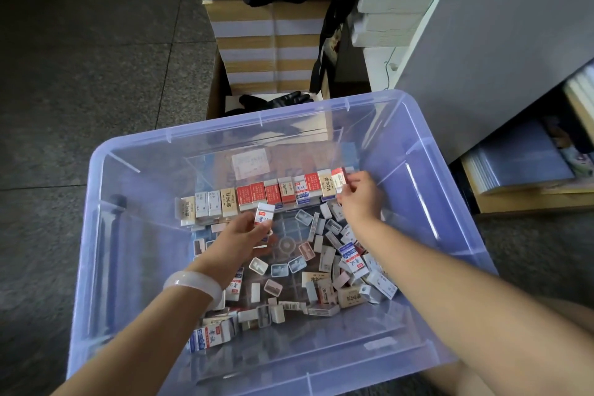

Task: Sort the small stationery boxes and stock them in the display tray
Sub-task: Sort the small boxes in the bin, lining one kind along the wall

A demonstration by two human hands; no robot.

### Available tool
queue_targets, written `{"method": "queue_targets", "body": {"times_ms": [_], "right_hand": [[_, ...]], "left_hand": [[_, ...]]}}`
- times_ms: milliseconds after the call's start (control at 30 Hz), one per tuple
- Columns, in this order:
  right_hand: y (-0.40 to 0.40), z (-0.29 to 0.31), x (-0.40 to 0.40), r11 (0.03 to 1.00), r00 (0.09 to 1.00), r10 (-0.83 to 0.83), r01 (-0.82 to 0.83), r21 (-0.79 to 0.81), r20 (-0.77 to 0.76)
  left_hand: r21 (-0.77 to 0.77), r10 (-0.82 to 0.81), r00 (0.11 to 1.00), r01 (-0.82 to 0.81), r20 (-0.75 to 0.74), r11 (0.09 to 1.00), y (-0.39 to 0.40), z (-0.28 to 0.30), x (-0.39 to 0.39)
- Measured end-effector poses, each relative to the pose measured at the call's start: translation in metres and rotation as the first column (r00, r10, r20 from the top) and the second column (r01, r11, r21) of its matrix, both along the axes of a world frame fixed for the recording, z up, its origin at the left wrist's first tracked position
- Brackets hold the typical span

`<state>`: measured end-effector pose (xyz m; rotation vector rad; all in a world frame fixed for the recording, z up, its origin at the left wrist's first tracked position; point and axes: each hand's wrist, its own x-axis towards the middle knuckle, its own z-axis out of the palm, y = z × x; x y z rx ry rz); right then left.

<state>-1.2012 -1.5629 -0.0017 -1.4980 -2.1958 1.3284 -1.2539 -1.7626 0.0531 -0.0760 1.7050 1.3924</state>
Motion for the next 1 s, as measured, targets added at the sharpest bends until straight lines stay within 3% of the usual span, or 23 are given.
{"method": "queue_targets", "body": {"times_ms": [233,433,567,700,800,1000], "right_hand": [[0.005,-0.008,-0.001,0.984,0.974,0.181,-0.179,-0.024,0.133],[-0.010,0.013,0.004,0.973,0.969,0.203,-0.184,-0.136,0.142],[-0.014,0.062,0.034,0.876,0.873,0.452,-0.396,-0.275,0.182],[-0.011,0.097,0.075,0.769,0.729,0.635,-0.566,-0.297,0.256],[-0.006,0.110,0.091,0.685,0.591,0.710,-0.706,-0.180,0.384],[-0.006,0.120,0.095,0.605,0.532,0.761,-0.788,-0.112,0.371]], "left_hand": [[-0.122,-0.080,0.988,0.064,-0.129,0.991,0.002,-0.007,-0.002],[-0.143,-0.170,0.963,0.142,-0.209,0.979,0.028,-0.006,-0.009],[-0.098,-0.142,0.934,0.115,-0.327,0.988,0.070,-0.012,-0.010],[-0.228,-0.230,0.802,0.120,-0.552,0.966,0.115,-0.032,-0.003],[-0.204,-0.216,0.829,0.126,-0.516,0.971,0.142,-0.043,0.005],[-0.214,-0.175,0.815,0.065,-0.553,0.975,0.171,-0.061,0.006]]}}
